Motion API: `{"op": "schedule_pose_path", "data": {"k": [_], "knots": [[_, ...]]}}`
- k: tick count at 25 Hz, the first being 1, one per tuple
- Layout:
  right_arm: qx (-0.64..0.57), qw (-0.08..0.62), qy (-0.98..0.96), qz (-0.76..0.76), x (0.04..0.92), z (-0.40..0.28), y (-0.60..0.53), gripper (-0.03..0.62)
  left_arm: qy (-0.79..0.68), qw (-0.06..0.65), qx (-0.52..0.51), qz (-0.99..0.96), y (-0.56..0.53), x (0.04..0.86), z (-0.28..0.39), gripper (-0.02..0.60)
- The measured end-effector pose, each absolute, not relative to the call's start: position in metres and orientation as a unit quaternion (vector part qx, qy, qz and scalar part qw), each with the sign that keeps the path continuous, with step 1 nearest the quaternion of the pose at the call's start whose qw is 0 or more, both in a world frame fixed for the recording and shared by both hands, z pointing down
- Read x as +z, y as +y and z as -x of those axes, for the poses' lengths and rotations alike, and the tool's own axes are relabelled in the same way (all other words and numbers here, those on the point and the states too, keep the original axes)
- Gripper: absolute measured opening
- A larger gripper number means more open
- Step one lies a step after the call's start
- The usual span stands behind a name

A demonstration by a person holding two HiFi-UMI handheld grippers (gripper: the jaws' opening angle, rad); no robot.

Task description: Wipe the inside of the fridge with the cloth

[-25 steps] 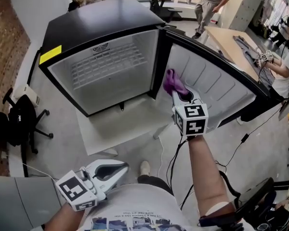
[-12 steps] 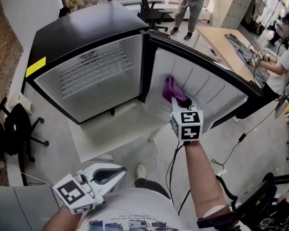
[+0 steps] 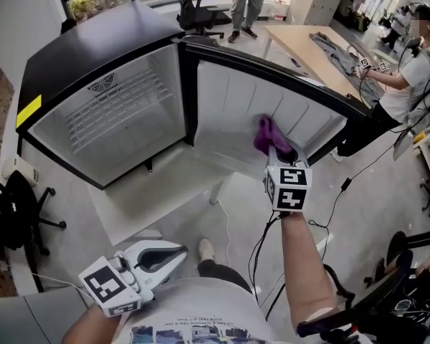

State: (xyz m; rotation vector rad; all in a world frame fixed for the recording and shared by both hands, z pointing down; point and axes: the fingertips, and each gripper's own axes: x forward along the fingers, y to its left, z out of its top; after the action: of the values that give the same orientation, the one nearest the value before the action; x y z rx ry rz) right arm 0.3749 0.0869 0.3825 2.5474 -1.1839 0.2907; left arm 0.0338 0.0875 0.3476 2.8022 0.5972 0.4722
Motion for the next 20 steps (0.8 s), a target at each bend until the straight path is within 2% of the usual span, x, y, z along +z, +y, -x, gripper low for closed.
{"op": "schedule_pose_path", "data": {"k": [13,20], "knots": [[0.121,0.148,-0.296,-0.936,0.383,-0.390,0.188,0.054,0.256,0.116,0.165,-0.945,0.111,0.350,-0.034,0.006],[0.114,0.146,-0.308,-0.933,0.379,-0.372,0.190,0.054,0.264,0.116,0.164,-0.943,0.120,0.350,-0.030,0.006]]}}
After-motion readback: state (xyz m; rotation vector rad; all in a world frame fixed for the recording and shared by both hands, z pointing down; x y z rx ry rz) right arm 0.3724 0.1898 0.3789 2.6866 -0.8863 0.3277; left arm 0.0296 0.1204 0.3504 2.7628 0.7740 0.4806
